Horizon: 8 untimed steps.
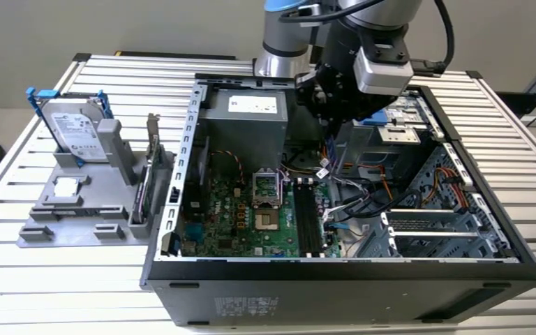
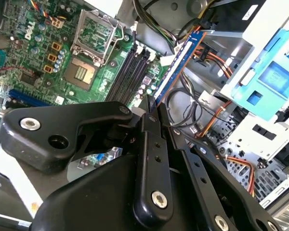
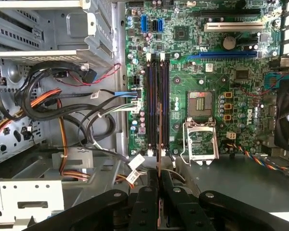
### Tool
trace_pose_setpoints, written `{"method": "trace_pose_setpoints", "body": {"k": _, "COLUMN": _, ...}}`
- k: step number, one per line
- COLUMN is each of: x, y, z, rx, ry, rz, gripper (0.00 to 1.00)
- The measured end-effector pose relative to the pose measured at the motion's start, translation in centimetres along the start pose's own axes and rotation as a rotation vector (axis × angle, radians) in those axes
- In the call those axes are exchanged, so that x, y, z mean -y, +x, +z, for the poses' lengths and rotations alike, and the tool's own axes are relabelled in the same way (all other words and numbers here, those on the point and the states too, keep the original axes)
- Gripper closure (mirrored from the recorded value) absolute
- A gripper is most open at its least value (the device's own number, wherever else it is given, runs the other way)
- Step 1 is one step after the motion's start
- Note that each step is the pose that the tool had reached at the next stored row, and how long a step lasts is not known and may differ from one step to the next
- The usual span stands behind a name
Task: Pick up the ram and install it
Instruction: 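Insert the ram into the slot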
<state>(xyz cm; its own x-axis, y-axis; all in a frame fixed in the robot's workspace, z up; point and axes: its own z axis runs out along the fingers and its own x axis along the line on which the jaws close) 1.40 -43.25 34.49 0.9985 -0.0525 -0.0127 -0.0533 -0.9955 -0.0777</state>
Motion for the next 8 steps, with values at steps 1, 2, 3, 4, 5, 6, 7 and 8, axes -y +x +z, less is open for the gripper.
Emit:
{"method": "trace_pose_setpoints", "body": {"k": 1, "x": -0.01, "y": 0.0, "z": 0.07, "rx": 0.0, "ry": 0.0001, "rz": 0.0, "gripper": 1.0}}
{"method": "trace_pose_setpoints", "body": {"k": 2, "x": -0.01, "y": 0.0, "z": 0.17, "rx": 0.0, "ry": 0.0002, "rz": 0.0, "gripper": 1.0}}
{"method": "trace_pose_setpoints", "body": {"k": 3, "x": -0.02, "y": 0.0, "z": 0.24, "rx": 0.0, "ry": 0.0, "rz": 0.0, "gripper": 1.0}}
{"method": "trace_pose_setpoints", "body": {"k": 4, "x": -0.03, "y": 0.0, "z": 0.33, "rx": 0.0, "ry": 0.0, "rz": 0.0, "gripper": 1.0}}
{"method": "trace_pose_setpoints", "body": {"k": 5, "x": -0.03, "y": 0.0, "z": 0.4, "rx": 0.0, "ry": 0.0, "rz": 0.0, "gripper": 1.0}}
{"method": "trace_pose_setpoints", "body": {"k": 6, "x": -0.04, "y": 0.01, "z": 0.48, "rx": 0.0, "ry": 0.0, "rz": 0.0, "gripper": 1.0}}
{"method": "trace_pose_setpoints", "body": {"k": 7, "x": -0.05, "y": 0.02, "z": 0.56, "rx": 0.0, "ry": 0.0, "rz": 0.0, "gripper": 1.0}}
{"method": "trace_pose_setpoints", "body": {"k": 8, "x": -0.06, "y": 0.05, "z": 0.64, "rx": 0.0, "ry": 0.0, "rz": 0.0, "gripper": 1.0}}
